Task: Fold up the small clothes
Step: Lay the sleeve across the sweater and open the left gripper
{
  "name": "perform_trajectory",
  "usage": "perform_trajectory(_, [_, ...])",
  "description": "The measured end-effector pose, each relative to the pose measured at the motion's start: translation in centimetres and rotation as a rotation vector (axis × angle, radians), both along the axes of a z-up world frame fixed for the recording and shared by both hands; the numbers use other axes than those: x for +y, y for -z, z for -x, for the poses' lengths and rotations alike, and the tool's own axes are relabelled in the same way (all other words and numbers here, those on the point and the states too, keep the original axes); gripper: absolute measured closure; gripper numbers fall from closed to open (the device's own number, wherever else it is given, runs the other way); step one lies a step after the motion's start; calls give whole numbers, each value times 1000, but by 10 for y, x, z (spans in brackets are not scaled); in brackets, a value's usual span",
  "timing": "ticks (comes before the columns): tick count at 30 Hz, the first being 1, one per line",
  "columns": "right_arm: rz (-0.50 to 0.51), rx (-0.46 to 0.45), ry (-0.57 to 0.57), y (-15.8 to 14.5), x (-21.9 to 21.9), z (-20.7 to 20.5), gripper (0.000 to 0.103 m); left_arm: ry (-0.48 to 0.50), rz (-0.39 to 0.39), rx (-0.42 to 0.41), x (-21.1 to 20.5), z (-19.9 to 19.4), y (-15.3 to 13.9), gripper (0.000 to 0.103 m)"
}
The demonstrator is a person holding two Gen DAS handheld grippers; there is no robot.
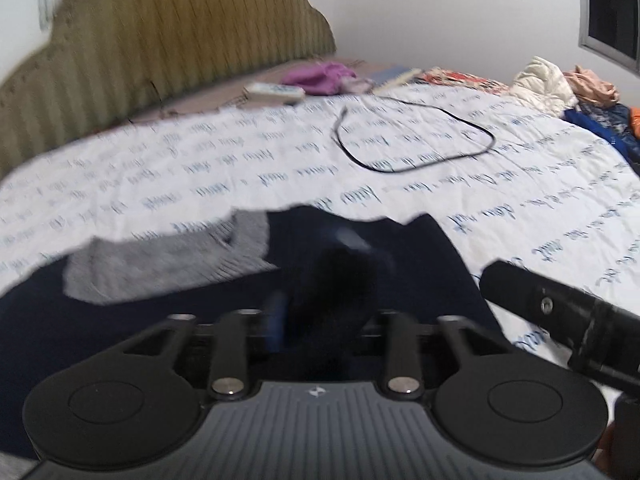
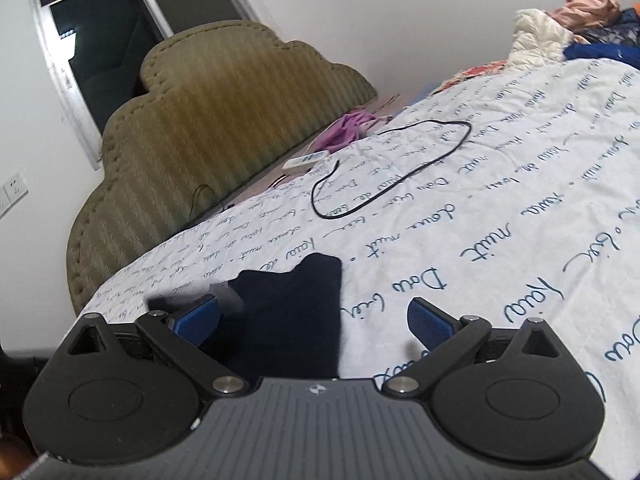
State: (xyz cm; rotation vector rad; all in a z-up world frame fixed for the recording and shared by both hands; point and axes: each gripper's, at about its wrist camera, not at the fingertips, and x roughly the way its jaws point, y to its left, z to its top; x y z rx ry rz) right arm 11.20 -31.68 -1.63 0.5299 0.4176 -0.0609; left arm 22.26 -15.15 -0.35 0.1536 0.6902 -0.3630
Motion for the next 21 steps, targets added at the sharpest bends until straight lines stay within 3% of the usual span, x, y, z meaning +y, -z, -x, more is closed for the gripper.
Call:
perform_trajectory(2, [-13, -1, 7, 1, -2, 0, 1, -6, 11, -16, 0, 4, 1, 16])
perform_trajectory(7, [-21, -33, 38, 1, -8, 6, 1, 29, -27, -121, -4, 20, -14, 15])
perform_trajectory(12, [-34, -72, 33, 0, -10, 9, 1, -35, -60, -230, 31, 35, -40, 12])
perform_trajectory(18, [18, -99, -166, -7, 19, 2, 1, -166, -93, -169, 106, 52, -41, 12])
perform_trajectory(21, [78, -51, -281, -11, 43, -12, 4, -225, -114, -128, 136, 64, -30, 12])
